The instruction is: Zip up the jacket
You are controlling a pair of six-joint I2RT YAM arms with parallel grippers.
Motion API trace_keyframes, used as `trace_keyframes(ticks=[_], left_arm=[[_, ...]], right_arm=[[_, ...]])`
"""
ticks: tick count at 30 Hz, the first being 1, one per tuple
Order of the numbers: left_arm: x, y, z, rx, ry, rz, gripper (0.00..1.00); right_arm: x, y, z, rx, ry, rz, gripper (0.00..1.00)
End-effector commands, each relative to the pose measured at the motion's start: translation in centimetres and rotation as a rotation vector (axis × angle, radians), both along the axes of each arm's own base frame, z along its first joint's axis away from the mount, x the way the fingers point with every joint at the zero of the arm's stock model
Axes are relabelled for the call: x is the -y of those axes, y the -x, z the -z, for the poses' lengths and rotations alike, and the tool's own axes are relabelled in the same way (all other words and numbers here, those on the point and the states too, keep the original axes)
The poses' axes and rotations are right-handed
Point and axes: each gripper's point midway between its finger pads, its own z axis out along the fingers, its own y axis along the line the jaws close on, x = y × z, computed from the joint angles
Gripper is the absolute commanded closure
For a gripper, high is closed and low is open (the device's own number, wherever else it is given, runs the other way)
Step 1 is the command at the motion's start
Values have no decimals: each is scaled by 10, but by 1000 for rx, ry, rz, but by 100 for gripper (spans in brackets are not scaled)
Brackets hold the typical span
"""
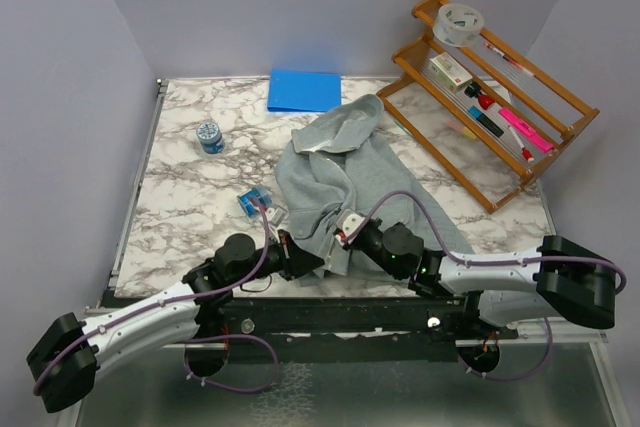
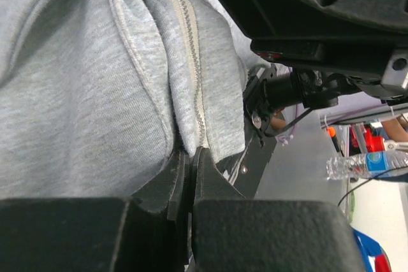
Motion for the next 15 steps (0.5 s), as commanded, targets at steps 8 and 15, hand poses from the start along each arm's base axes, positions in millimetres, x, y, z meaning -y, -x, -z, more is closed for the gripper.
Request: trace_keyframes(ticks=[8, 15], left_arm=[[-17, 4, -26, 34, -30, -30, 100], [-39, -11, -82, 126, -34, -158, 100]], right_arm=[[22, -70, -25, 15, -68, 195, 100], [13, -81, -57, 3, -109, 205, 100]])
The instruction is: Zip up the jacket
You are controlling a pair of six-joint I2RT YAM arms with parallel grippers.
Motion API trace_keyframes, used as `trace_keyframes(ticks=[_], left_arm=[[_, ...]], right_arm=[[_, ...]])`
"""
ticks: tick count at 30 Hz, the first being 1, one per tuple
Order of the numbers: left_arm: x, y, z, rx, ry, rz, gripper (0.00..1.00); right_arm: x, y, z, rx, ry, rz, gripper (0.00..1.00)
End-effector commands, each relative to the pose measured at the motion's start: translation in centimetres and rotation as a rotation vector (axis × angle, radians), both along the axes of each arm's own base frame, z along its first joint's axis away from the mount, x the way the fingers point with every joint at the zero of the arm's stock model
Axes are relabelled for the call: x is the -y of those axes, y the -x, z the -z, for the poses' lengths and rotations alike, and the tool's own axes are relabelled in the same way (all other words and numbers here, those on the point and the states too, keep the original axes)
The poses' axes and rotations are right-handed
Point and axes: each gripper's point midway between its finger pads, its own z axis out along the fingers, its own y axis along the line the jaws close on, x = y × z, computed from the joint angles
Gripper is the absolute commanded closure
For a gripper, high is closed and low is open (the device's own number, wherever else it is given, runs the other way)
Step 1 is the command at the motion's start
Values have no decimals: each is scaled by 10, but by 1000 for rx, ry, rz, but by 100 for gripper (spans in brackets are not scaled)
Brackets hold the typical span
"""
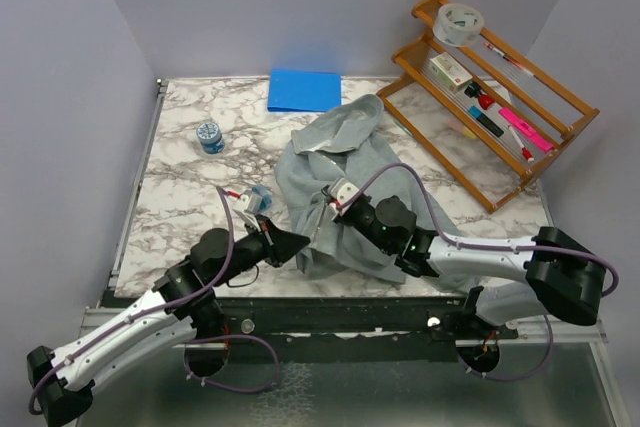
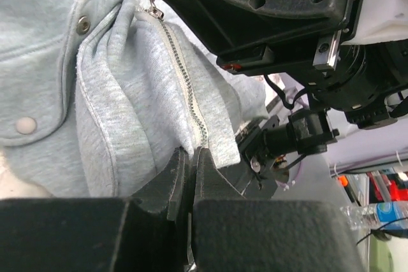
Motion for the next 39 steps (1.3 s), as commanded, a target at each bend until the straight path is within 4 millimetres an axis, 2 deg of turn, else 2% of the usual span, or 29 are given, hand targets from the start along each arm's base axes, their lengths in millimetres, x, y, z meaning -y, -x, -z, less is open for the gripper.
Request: trace_keyframes(ticks=[1, 6, 9, 11, 17, 19, 22, 23, 27, 29, 32, 34, 35, 37, 39], left_arm=[[-15, 8, -32, 34, -45, -7, 100], [-28, -11, -88, 129, -61, -119, 100], [-35, -25, -122, 199, -79, -188, 100], [-35, -35, -145, 249, -96, -220, 100], [5, -76, -193, 392, -217, -194, 100], [16, -97, -207, 432, -252, -185, 100], [33, -134, -236, 457, -189, -83, 100], [36, -145, -256, 475, -145, -57, 100], [62, -176, -302, 563, -114, 29, 100], [74, -184, -333, 627, -83, 56, 100], [88, -198, -361, 682, -62, 89, 100], [87, -203, -369, 687, -61, 86, 100], [84, -206, -365, 670, -70, 79, 100], [71, -210, -340, 606, -107, 54, 100], [51, -211, -295, 507, -167, 1, 100]], right_arm=[[31, -37, -35, 14, -34, 192, 99], [20, -23, -75, -62, -150, 111, 99], [16, -12, -104, -74, -245, 52, 99], [22, -9, -130, -50, -328, 54, 100], [66, -37, -193, 87, -397, 316, 99], [80, -50, -210, 124, -406, 386, 100], [105, -71, -247, 161, -483, 453, 100], [113, -75, -260, 183, -502, 469, 99], [137, -84, -320, 313, -513, 512, 100], [144, -83, -349, 382, -499, 521, 100], [151, -78, -386, 471, -482, 526, 100], [149, -76, -399, 490, -461, 515, 100], [144, -78, -396, 475, -440, 497, 99], [130, -85, -371, 403, -404, 454, 100], [114, -88, -327, 294, -387, 395, 100]])
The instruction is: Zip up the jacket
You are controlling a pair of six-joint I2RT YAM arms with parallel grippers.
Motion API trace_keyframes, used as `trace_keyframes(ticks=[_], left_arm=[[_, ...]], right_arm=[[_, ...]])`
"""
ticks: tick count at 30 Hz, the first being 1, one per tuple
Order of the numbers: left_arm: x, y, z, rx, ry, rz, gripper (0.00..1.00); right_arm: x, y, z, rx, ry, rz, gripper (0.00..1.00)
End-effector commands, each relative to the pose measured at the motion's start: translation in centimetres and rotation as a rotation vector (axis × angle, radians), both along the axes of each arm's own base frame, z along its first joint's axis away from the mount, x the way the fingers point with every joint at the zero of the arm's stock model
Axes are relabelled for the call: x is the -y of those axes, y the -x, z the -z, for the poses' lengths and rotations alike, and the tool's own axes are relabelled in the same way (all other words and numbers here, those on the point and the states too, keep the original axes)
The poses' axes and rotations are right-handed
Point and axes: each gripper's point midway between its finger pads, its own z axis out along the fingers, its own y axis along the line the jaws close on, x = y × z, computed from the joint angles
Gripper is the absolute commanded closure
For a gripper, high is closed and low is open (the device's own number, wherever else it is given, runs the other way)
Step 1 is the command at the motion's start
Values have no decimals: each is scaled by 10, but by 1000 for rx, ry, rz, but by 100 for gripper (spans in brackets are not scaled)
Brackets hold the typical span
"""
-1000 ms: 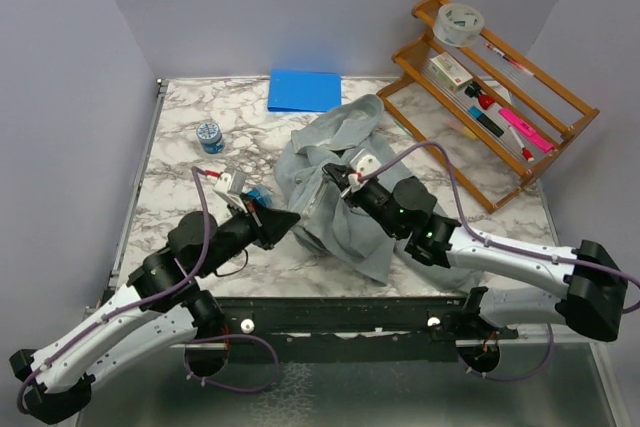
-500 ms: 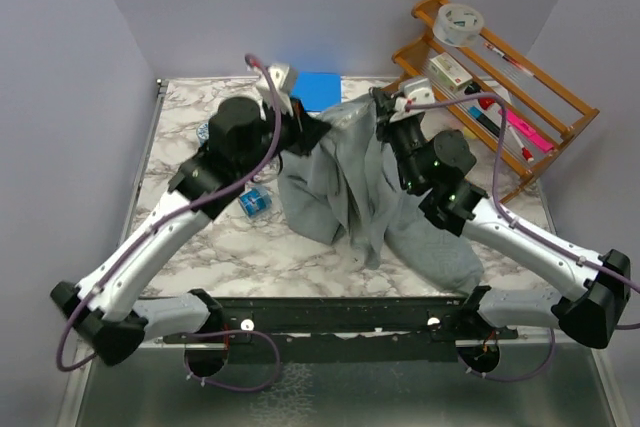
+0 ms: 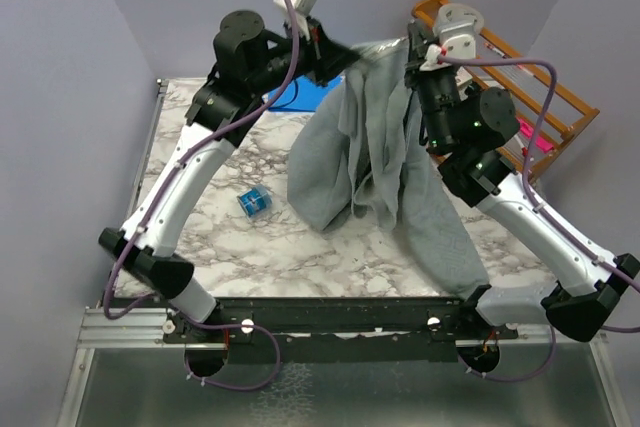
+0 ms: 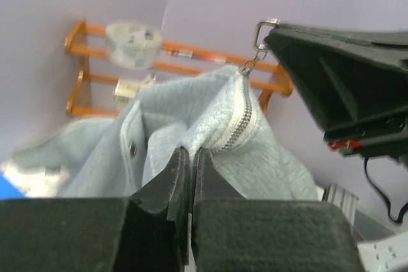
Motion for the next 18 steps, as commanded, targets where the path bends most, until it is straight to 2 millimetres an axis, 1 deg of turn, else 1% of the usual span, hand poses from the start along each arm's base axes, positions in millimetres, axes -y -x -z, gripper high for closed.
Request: trace_keyframes(ticks=[1, 2, 3, 4, 5, 7, 9, 10, 11, 13, 15, 18], left_arm=[[-51, 11, 68, -145, -85, -115, 100], [-64, 17, 94, -201, -115, -154, 100], [-77, 27, 117, -251, -145, -185, 100], [-90, 38, 139, -300, -173, -218, 100], [-101, 51, 162, -350, -198, -241, 100], [-119, 79, 198, -446, -220, -270, 100], [-131, 106, 230, -534, -232, -279, 100], [-135, 118, 245, -578, -232, -280, 100], [-139, 130, 256, -611, -228, -278, 100], [-145, 147, 279, -669, -226, -281, 100], [-149, 158, 295, -713, -231, -282, 100], [-152, 165, 305, -742, -228, -289, 100]], right_arm=[[-32, -4, 74, -172, 51, -158, 99], [-43, -1, 104, -251, 11, -231, 99], [-54, 2, 135, -323, -13, -296, 100], [-66, 7, 164, -382, -20, -364, 100], [-78, 16, 192, -458, -81, -447, 100], [-101, 34, 241, -579, -159, -584, 100], [-121, 53, 277, -667, -180, -679, 100], [-130, 63, 291, -701, -170, -723, 100], [-138, 72, 301, -727, -161, -760, 100], [-146, 82, 317, -766, -152, -790, 99], [-146, 83, 328, -791, -150, -775, 100], [-140, 79, 337, -792, -132, -729, 100]])
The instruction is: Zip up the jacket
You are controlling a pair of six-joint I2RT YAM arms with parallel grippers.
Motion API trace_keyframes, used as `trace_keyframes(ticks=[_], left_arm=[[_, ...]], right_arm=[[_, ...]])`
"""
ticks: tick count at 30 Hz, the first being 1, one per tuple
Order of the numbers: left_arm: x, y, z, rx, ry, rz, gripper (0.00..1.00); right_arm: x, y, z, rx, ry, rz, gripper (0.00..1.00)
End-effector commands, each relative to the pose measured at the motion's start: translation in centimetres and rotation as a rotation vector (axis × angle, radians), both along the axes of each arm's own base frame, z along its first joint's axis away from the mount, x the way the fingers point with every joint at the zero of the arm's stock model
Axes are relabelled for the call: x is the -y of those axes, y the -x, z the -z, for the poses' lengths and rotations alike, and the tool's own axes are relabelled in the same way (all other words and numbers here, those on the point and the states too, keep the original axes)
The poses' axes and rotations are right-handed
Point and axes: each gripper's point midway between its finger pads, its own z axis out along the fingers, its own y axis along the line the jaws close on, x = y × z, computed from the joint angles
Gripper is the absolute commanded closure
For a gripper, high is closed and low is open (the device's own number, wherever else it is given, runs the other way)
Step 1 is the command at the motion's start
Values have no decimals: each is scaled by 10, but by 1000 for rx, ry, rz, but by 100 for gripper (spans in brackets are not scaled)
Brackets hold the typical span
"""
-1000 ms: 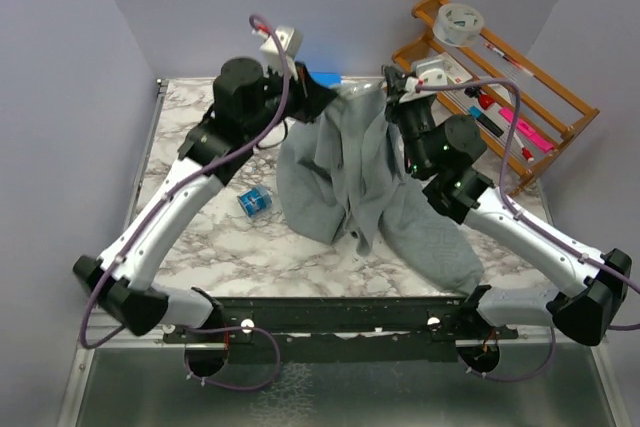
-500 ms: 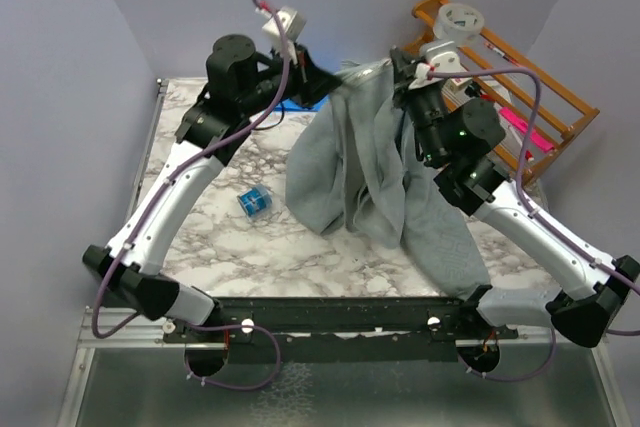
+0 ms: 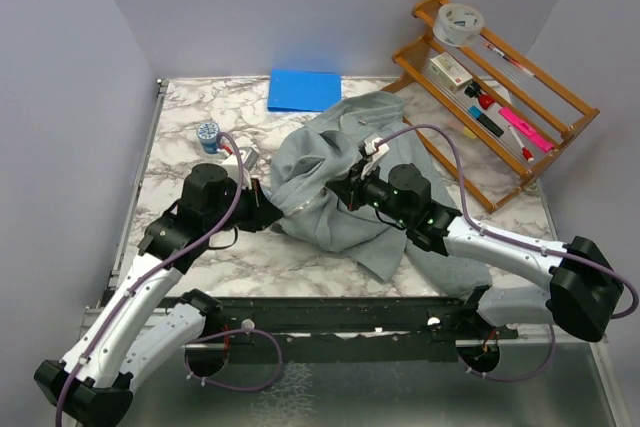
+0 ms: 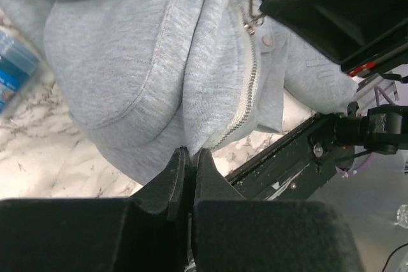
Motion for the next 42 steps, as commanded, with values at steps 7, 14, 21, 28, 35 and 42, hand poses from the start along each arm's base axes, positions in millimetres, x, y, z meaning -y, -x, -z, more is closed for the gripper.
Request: trace_keyframes(ticks=[7, 14, 21, 28, 35, 42], left_arm=[[-11, 8, 15, -71, -16, -66, 100], [-21, 6, 13, -71, -54, -112, 100], [-46, 5, -1, -40, -108, -237, 100], [-70, 5, -18, 1, -149, -346, 100], [-83, 5, -28, 24, -185, -397, 100], [-95, 4, -40, 55, -209, -450, 100]], right_arm=[[30, -40, 6, 120, 81, 242, 100], [54, -60, 11, 174, 156, 384, 100], [80, -91, 9, 169, 133, 529, 99], [106, -130, -3, 193, 142, 583, 100], [139, -166, -16, 218, 177, 633, 99], [173, -196, -23, 235, 254, 684, 99]])
